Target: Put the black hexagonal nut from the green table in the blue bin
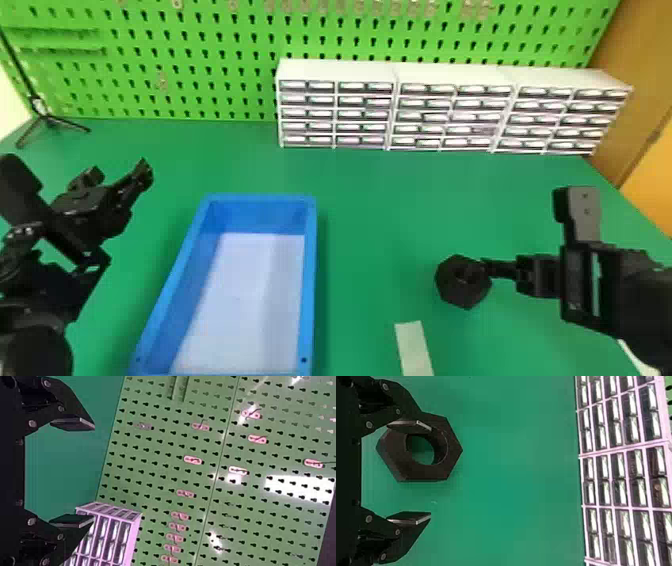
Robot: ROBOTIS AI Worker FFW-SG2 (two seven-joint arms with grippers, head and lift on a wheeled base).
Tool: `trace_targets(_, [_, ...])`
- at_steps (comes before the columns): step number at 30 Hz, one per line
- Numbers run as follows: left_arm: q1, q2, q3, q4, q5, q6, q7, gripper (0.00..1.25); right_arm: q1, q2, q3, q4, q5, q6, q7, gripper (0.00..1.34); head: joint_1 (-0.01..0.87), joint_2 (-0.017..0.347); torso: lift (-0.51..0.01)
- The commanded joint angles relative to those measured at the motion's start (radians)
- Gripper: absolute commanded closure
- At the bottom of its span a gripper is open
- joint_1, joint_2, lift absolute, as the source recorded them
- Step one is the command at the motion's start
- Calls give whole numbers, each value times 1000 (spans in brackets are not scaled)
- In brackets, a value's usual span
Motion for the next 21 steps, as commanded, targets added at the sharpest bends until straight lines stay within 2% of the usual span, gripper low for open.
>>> trace_targets(1, [-3,0,-2,2,0,0,0,432,-28,-5,30,54,0,-21,0,489,692,8,-97])
trace_targets(7, [-4,0,-5,5,0,2,0,432,-60,-16,68,113,0,-35,6,489,692,8,-97])
trace_targets(21, [-6,0,-8,9,2,2,0,432,-117,-16,137,228,24,-73,31,489,692,8,-97])
